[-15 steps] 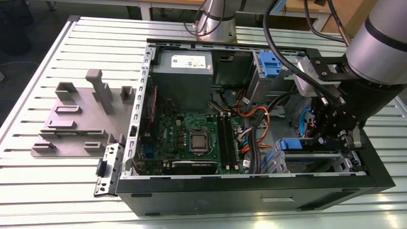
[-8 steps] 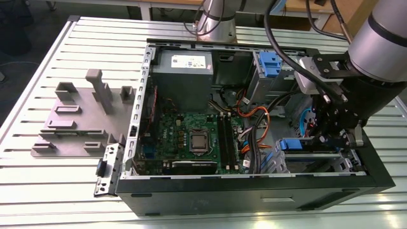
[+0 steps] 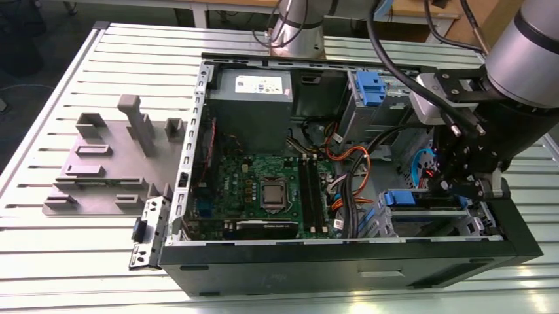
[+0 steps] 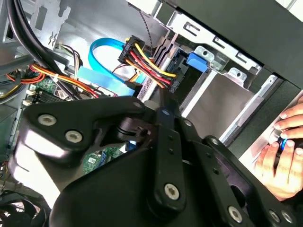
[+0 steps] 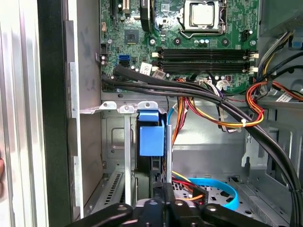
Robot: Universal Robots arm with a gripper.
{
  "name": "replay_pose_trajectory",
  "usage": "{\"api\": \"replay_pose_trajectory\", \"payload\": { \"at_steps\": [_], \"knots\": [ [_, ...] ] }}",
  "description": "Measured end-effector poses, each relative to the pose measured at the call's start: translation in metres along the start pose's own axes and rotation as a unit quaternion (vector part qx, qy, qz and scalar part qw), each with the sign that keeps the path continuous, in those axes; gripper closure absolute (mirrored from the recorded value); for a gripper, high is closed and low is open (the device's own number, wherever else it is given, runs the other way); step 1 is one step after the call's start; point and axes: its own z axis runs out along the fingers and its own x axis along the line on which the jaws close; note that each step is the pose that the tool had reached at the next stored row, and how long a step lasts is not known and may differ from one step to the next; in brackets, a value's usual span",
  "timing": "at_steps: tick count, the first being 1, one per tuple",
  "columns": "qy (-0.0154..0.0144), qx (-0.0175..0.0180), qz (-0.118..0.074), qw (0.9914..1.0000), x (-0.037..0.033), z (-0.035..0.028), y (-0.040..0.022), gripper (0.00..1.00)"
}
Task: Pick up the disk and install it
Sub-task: 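Insert the first disk wire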
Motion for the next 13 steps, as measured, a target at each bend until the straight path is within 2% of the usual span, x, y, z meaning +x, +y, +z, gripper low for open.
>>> {"api": "replay_pose_trajectory", "payload": {
  "at_steps": [1, 2, 9, 13],
  "knots": [
    [0.0000, -0.0008, 0.000, 1.00000, 0.0000, 0.0001, -0.0009, 0.84],
    [0.0001, -0.0016, 0.000, 1.00000, 0.0000, 0.0002, -0.0020, 0.89],
    [0.0002, -0.0063, 0.000, 0.99998, -0.0002, 0.0010, -0.0118, 0.89],
    [0.0001, -0.0073, 0.000, 0.99997, -0.0003, 0.0013, -0.0152, 0.89]
  ]
}}
